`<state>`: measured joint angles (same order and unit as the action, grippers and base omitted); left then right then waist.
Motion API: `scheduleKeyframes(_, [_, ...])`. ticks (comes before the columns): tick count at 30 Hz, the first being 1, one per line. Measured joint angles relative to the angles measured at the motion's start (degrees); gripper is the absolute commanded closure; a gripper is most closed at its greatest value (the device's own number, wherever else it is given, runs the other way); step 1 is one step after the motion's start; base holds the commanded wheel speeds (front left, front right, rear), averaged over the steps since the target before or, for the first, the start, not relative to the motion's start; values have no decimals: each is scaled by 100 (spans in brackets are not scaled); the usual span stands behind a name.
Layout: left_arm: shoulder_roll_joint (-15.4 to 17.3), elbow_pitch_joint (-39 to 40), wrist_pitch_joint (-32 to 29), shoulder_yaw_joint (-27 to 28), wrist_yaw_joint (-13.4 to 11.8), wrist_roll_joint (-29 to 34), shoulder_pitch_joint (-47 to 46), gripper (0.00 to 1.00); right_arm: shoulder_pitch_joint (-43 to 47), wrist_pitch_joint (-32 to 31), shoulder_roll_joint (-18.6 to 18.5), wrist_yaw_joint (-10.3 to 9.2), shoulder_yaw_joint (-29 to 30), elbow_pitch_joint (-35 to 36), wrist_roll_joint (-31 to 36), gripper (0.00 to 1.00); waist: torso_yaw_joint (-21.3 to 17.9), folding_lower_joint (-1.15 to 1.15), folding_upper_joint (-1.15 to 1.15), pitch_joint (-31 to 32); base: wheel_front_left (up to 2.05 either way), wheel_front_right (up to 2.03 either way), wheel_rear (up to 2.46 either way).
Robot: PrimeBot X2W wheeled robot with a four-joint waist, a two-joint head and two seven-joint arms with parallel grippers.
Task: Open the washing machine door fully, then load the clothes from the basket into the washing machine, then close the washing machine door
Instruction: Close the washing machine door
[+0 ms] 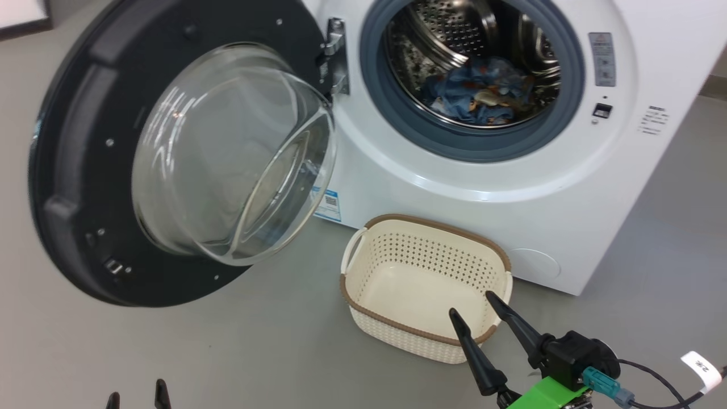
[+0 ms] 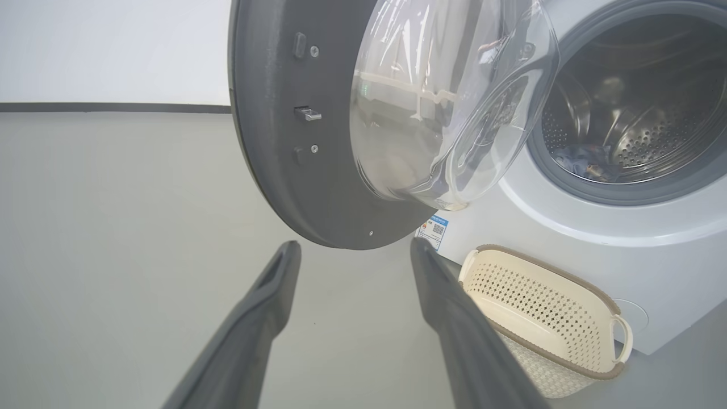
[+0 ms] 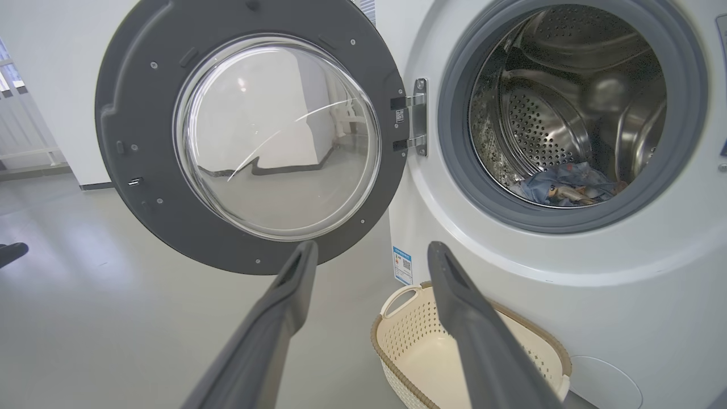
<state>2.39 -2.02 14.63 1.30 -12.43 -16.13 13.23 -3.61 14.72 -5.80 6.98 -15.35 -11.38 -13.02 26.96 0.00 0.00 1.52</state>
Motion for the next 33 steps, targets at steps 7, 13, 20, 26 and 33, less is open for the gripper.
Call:
scheduleKeyframes(7, [1, 118, 0, 56, -145, -158, 124, 0, -142, 0, -48, 0, -191, -142, -82, 0, 248, 1, 0, -86, 0, 0, 0])
scheduleKeyframes(13, [0, 194, 0, 55, -154, -246, 124, 0, -141, 0, -64, 0, -210, -168, -87, 0, 248, 0, 0, -87, 0, 0, 0])
scheduleKeyframes(20, [-3, 208, 0, 409, -134, -1734, 115, 100, -108, 0, -46, 0, -152, -167, -86, 0, 250, 0, 0, -79, 0, 0, 0])
scheduleKeyframes(26, [-20, 313, 1, 1192, 404, -3800, -43, 100, -104, 0, -8, 0, -98, -163, -86, 0, 263, 0, 0, -98, 0, 0, 0])
scheduleKeyframes(33, [62, 120, -205, 2318, 993, -6286, -1120, 100, -95, 0, -16, 0, -130, -193, -86, 0, 302, 1, 0, -176, 0, 0, 0])
